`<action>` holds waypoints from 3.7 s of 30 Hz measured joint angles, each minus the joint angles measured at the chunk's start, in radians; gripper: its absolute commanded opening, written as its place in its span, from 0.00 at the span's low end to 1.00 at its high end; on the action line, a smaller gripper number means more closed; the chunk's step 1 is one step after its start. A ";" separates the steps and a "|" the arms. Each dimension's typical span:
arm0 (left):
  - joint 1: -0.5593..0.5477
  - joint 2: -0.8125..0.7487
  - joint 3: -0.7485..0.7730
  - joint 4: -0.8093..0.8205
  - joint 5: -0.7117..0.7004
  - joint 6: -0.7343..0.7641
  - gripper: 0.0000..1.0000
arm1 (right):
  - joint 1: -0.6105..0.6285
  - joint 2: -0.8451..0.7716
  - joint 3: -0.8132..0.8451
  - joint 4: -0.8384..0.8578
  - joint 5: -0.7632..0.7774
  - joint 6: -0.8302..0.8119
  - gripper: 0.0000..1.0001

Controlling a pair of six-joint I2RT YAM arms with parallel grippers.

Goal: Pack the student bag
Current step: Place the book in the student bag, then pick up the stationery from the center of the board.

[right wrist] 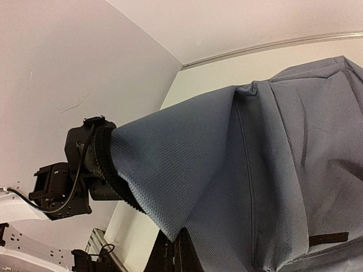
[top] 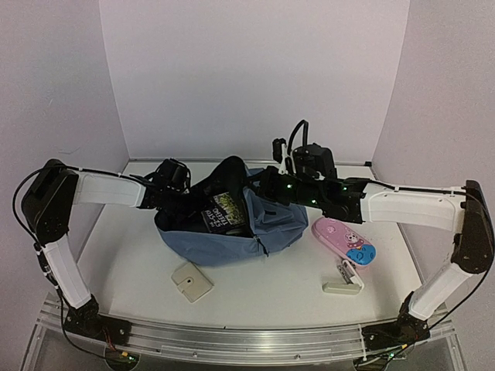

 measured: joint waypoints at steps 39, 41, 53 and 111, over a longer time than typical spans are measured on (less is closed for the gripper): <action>-0.124 -0.026 0.052 -0.021 -0.139 0.055 0.66 | -0.160 -0.001 -0.248 0.136 0.016 0.176 0.09; -0.124 -0.037 0.052 -0.006 -0.120 0.063 0.66 | -0.168 0.024 -0.255 0.145 0.012 0.187 0.24; -0.143 -0.038 0.051 0.108 0.025 0.100 0.67 | -0.179 0.014 -0.308 0.152 -0.040 0.133 0.86; 0.045 -0.692 -0.179 -0.387 -0.082 0.173 0.90 | -0.618 -0.238 -0.626 -0.200 -0.294 0.071 0.97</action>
